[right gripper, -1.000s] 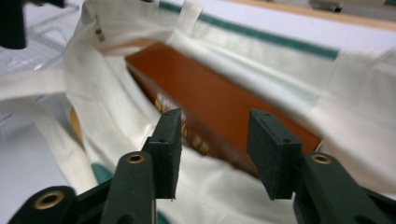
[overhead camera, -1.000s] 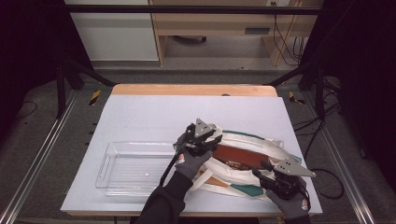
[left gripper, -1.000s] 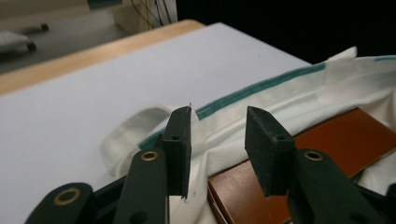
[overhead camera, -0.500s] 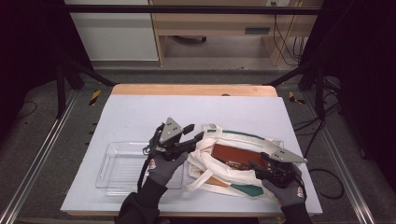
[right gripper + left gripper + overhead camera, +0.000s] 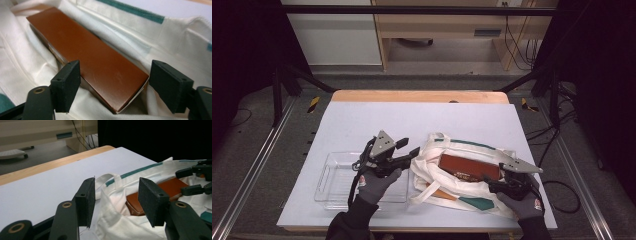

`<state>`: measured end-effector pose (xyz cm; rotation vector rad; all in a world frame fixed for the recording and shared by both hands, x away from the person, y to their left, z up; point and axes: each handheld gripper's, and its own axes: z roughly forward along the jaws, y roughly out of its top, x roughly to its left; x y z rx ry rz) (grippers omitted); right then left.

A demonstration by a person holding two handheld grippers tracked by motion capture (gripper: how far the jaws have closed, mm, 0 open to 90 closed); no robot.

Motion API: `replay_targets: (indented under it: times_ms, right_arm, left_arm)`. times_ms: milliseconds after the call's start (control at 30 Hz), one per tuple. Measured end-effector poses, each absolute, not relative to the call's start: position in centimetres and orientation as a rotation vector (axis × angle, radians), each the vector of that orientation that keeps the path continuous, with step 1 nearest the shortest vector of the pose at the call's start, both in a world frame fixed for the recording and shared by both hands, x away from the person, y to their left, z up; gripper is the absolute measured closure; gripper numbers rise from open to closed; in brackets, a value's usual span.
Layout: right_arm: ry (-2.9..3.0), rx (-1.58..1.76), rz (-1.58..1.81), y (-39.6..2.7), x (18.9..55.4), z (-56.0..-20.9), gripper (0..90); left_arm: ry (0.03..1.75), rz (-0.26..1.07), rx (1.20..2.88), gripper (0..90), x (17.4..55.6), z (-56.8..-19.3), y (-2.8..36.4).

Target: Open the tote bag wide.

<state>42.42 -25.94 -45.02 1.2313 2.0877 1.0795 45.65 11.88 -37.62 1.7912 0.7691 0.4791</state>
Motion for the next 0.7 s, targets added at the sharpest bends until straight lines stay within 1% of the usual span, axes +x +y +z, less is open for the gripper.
replay_targets:
  times_ms: [133,167,300,400,467,500,633,700]
  right_arm:
    - [2.138,1.176,1.066,-26.1,42.7,-45.6,19.6]
    - [2.138,1.176,1.066,-26.1,42.7,-45.6,19.6]
    - [2.186,1.137,1.056,-25.8,43.3,-46.0,16.4]
    - [2.215,1.128,1.015,-25.7,43.6,-46.3,17.3]
    - [2.228,1.126,1.013,-25.7,43.7,-46.3,21.0]
    - [2.228,1.126,1.013,-25.7,43.7,-46.3,21.0]
    - [2.239,1.132,1.043,-26.2,43.4,-45.3,26.6]
    - [2.241,1.132,1.062,-26.3,43.3,-44.6,28.1]
  left_arm:
    - [0.769,0.469,1.784,47.6,45.7,-37.6,11.7]
    - [0.769,0.469,1.784,47.5,45.7,-37.6,11.7]
    - [0.783,0.476,1.762,47.1,45.7,-37.6,12.9]
    - [0.794,0.485,1.747,47.1,45.3,-37.3,14.0]
    - [0.801,0.503,1.723,46.8,45.0,-36.9,15.2]
    - [0.801,0.503,1.723,46.6,45.0,-36.9,15.2]
    - [0.821,0.532,1.692,45.2,44.4,-36.1,17.4]
    - [0.828,0.561,1.694,43.7,44.1,-35.9,18.4]
